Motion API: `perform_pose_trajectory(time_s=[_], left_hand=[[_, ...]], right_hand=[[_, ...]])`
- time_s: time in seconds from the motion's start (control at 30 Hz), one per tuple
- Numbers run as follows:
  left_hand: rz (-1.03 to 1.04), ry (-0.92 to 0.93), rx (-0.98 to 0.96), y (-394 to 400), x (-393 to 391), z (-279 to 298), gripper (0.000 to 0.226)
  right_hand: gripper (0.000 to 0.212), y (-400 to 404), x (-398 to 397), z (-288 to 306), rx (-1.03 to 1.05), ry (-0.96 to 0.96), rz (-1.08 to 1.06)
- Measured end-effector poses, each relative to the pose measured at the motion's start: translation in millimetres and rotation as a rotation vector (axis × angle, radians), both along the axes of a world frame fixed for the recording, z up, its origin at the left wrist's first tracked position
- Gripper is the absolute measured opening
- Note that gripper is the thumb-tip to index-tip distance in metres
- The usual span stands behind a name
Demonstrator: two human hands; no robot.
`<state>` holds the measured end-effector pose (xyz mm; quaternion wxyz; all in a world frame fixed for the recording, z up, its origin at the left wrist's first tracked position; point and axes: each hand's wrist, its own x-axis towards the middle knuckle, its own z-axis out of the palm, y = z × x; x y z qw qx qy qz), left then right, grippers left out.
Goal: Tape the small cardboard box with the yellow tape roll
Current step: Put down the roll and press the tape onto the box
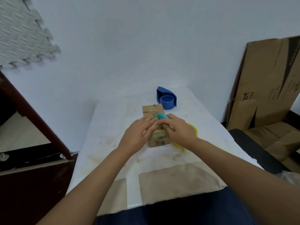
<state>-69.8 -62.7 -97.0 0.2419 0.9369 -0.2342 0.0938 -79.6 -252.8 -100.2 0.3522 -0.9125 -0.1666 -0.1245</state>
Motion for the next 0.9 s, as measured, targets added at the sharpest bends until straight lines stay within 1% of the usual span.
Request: perform_pose_trajectory(time_s=[0.07,0.17,0.33,0.43,0.5,0.67,0.8,0.9], left_hand=[[-0.087,-0.004,0.010,1.7,3.2,-3.9,0.039],[-0.104,-0.028,-0.026,-1.8,3.4,-11.7,0.039],[-0.053,-0.088,-0.029,-0.7,7.9,-25.1,0.051],[-0.043,-0.210,-0.007,-3.4,6.4,-26.0,0.054],[-0.045,-0.246,0.009,-5.8,5.7,-27.9,0.053],[-0.088,-0.262,-0.035,-7.5,8.6,-43.1,0.045],[-0.149,-0.356,0.050,-7.3,15.9,-46.4,0.042],[-0.154,-0.379,0.115,-6.5,18.5,-49.7,0.045]], right_hand=[[0.027,-1.0,0.9,-3.7,-0.069,0.001,0.003],[0.029,-3.3,1.1,-8.9,-0.103,-0.030,-0.040],[0.031,0.0,-0.4,-19.4,-0.031,-0.077,-0.026],[0.032,1.4,-0.8,-22.4,-0.012,-0.112,-0.059],[0.031,1.4,-0.9,-23.5,-0.009,-0.131,-0.069],[0.024,2.4,-1.2,-25.7,0.013,-0.150,-0.119],[0.021,2.1,0.2,-24.3,0.024,-0.136,-0.122],[0.021,1.5,0.6,-24.7,0.037,-0.127,-0.119]])
